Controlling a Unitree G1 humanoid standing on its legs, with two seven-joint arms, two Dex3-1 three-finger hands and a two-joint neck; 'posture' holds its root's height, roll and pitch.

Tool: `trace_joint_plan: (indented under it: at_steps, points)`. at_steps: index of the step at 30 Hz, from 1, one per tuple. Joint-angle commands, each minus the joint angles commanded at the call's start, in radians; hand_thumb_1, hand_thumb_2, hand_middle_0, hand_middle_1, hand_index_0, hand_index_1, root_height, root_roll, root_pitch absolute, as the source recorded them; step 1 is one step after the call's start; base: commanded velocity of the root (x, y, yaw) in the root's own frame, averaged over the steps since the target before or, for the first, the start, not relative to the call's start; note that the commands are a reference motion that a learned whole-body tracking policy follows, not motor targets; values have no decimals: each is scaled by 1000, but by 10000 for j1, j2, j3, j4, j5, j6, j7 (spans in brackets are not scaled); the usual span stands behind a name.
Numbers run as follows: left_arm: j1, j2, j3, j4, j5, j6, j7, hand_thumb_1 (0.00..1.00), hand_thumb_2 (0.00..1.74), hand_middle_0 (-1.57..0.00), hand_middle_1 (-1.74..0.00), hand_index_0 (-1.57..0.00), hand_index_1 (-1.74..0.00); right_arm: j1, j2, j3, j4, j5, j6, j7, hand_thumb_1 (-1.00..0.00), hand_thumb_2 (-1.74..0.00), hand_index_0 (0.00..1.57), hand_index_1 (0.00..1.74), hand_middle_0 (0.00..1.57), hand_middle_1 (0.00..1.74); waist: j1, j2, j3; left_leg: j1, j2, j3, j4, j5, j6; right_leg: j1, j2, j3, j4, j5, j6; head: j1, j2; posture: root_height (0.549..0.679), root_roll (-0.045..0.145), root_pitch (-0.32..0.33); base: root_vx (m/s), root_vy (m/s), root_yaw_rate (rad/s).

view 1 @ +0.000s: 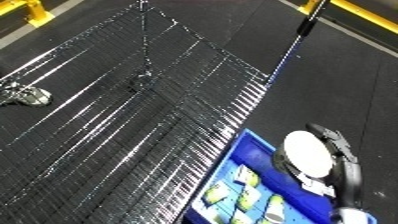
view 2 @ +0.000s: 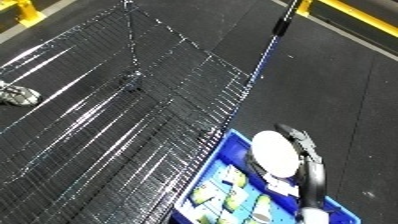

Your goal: Pick up the object and place it into the box

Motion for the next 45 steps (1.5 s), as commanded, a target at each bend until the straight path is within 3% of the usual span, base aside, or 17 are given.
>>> trace_joint_plan:
  at_steps: [9,19,27,34,45]
  points:
    - [-100,-196,-190,191,-35,-177,43,1000,1740,-1570,-1740,-1570,-1740,281,140,-40,793,636,-366,313,0,0,0,0,0,0,-263,157,0,149,59,176,-15,-22,-41,53,3,152,-199,65,64,175,-20,665,91,-5,-8,21,-67]
    - [-96,-239,-201,241,-109,-126,55,1000,1740,-1570,-1740,-1570,-1740,337,303,57,975,669,-444,363,0,0,0,0,0,0,-208,248,0,203,16,89,-150,29,-55,83,-21,117,-226,83,85,128,-198,666,91,-3,-2,5,35]
    - [7,-316,-192,220,-275,-130,40,1000,1740,-1570,-1740,-1570,-1740,379,473,251,628,476,-271,688,0,0,0,0,0,0,-88,202,0,166,6,-5,-112,105,-79,110,-16,57,-129,39,29,-138,-650,666,91,-8,9,19,49]
    - [115,-367,-163,166,-337,-80,146,1000,1740,-1570,-1740,-1570,-1740,328,728,651,136,162,-148,1070,0,0,0,0,0,0,197,-6,-5,166,-40,-174,-186,126,-44,228,14,-54,-43,-2,-11,-598,-1029,666,87,-17,12,1,109]
    - [249,-321,8,175,-509,-13,265,1000,1740,-1570,-1740,-1570,-1740,-24,1092,1302,-430,-229,233,1594,0,0,0,0,0,0,935,-478,-106,83,-160,-655,-361,243,-4,526,79,-443,85,-100,-154,-1650,-1848,666,75,-32,17,-2,184]
